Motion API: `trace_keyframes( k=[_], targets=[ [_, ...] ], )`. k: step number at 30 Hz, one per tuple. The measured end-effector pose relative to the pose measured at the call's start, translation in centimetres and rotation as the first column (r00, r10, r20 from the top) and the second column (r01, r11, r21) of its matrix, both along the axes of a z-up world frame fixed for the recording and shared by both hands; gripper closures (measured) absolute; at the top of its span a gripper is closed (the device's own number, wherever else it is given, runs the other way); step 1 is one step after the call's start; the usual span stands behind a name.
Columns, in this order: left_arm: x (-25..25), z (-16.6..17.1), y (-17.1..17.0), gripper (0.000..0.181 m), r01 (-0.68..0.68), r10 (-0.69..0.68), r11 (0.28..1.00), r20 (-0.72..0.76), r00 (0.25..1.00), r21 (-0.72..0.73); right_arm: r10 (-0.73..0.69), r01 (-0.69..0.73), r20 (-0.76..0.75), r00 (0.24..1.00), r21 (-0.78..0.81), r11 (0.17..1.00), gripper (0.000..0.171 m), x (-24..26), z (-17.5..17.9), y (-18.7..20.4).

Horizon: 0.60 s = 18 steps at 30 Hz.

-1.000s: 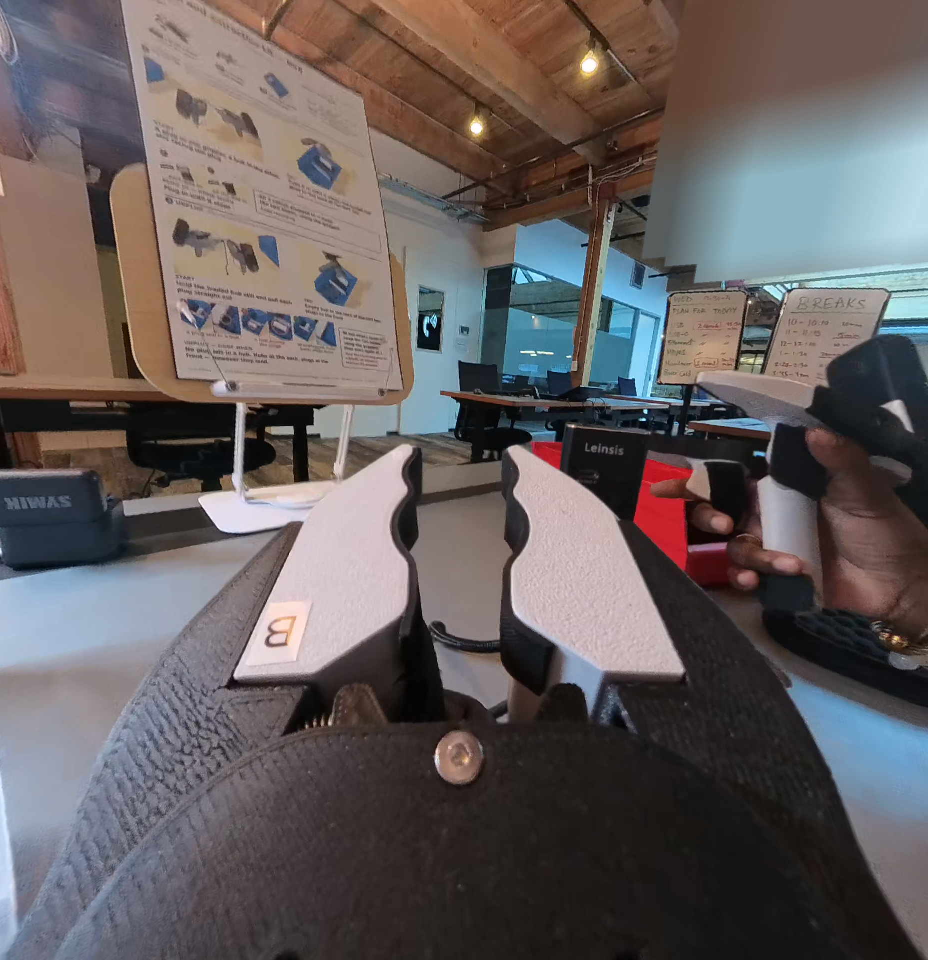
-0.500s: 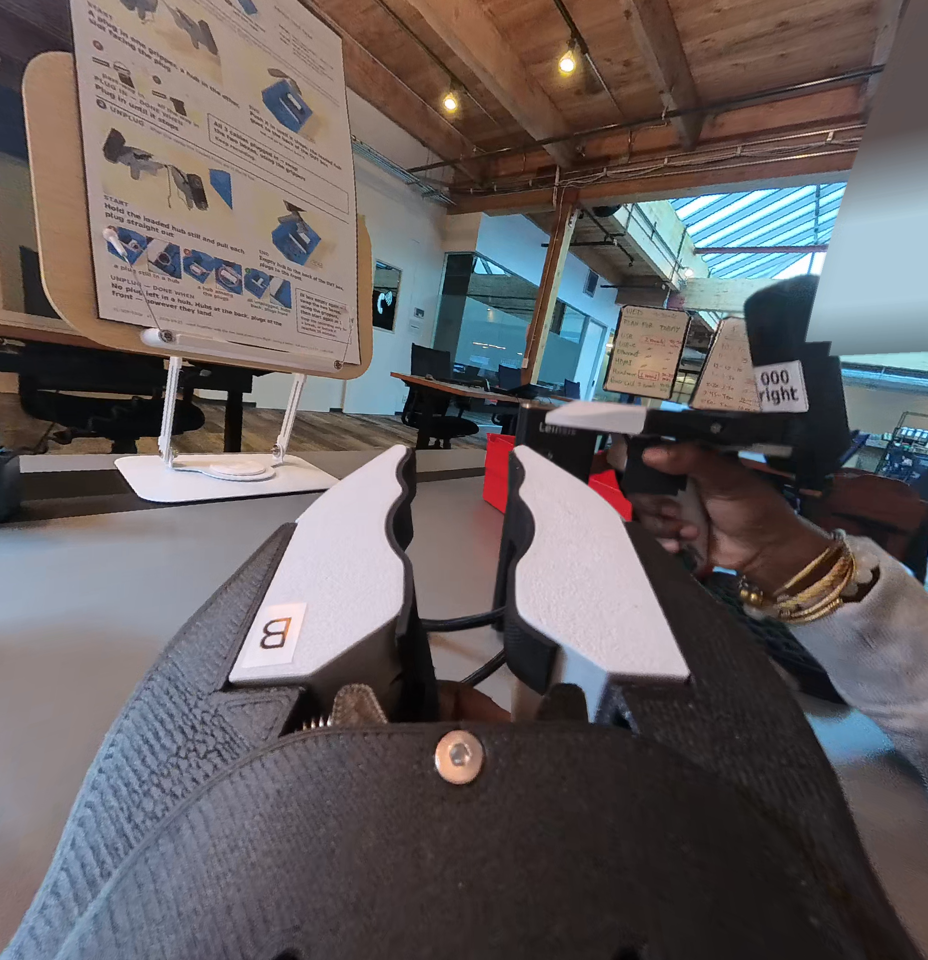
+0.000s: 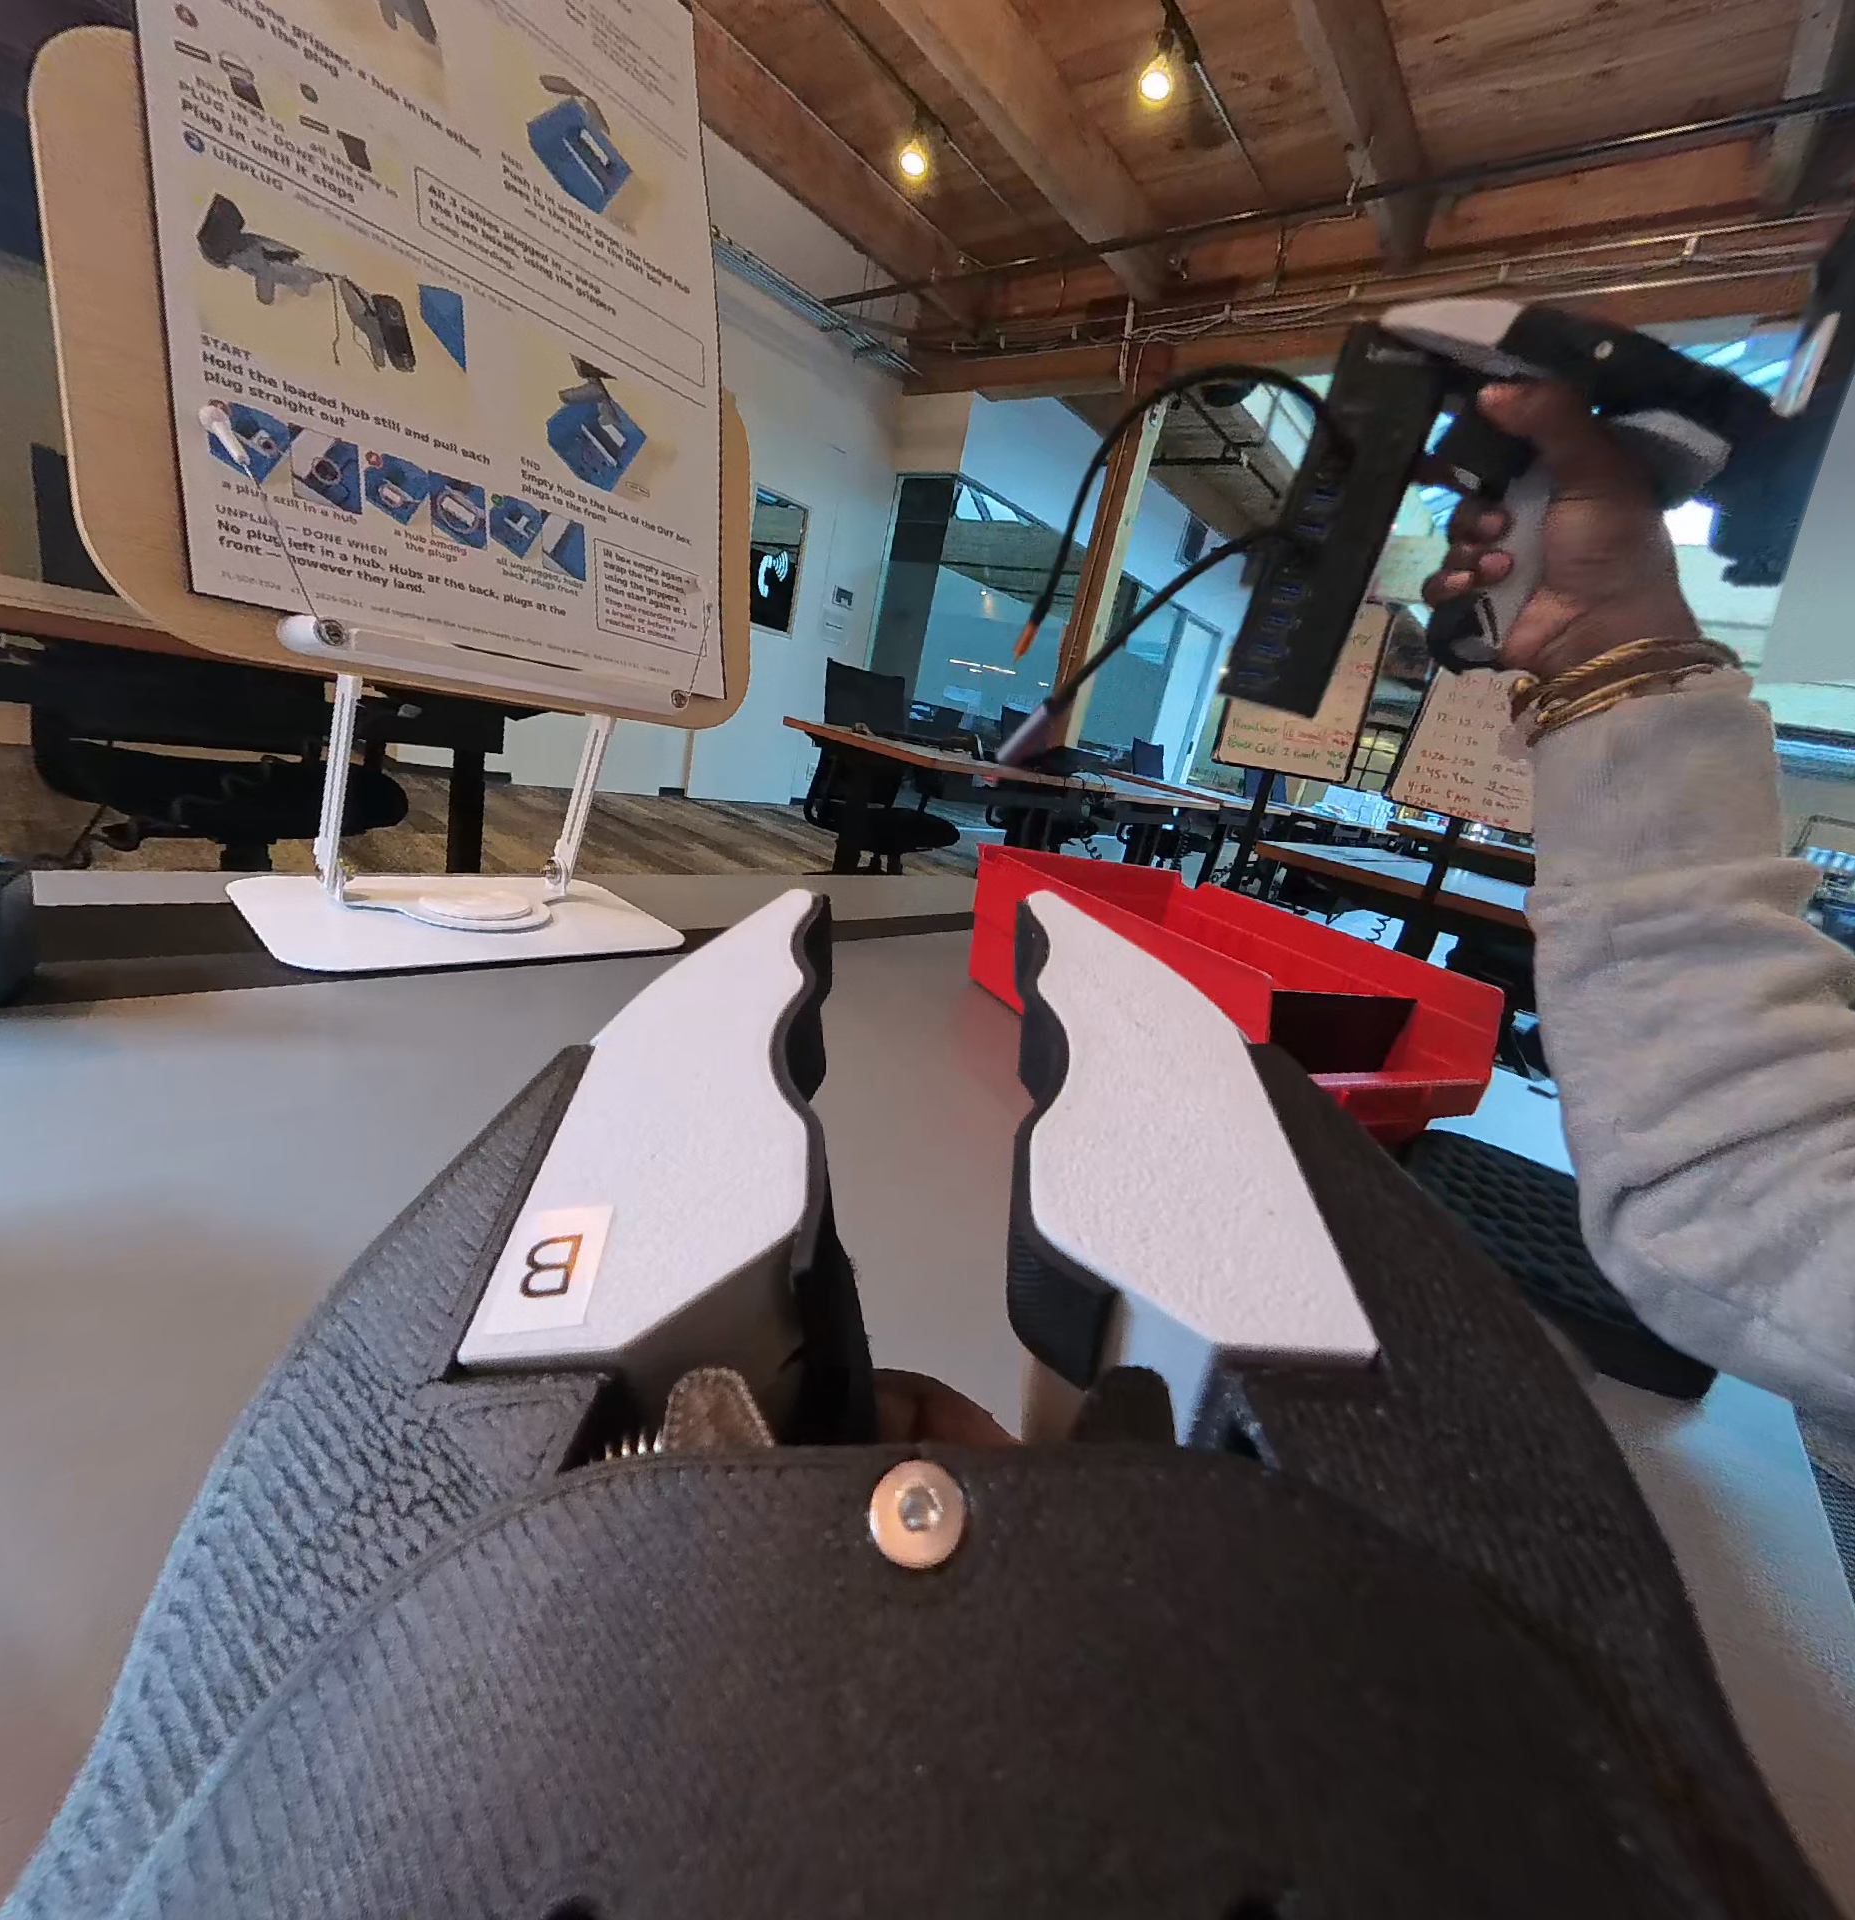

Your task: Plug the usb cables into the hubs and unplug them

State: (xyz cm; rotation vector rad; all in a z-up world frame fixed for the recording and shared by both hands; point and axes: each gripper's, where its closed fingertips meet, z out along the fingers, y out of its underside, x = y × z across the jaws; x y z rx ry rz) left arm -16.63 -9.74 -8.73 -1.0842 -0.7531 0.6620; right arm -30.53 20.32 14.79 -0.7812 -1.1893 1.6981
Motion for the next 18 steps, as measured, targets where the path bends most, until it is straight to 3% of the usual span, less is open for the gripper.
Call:
trace_keyframes(
  k=[5,12,15,18],
  targets=[
    [-0.2,-0.5,0.1,0.147,0.002,-0.002,1.0,0.022,1.0,-0.011,-0.228,0.234,0.094,0.969,-0.061,0.97,0.143,-2.4,-3.5,8.1],
    [-0.1,-0.6,0.4,0.147,0.012,-0.011,1.0,0.027,1.0,-0.026,-0.264,0.294,0.307,0.914,-0.057,0.954,0.143,-4.7,-8.5,12.8],
    [-0.1,-0.6,0.5,0.147,0.016,-0.015,1.0,0.028,0.999,-0.027,-0.289,0.294,0.485,0.825,0.067,0.953,0.143,-5.9,-12.9,13.5],
    [-0.1,-0.7,0.6,0.147,0.02,-0.019,0.999,0.032,0.999,-0.029,-0.363,0.282,0.642,0.675,0.23,0.932,0.143,-6.8,-17.9,14.4]
  ],
)
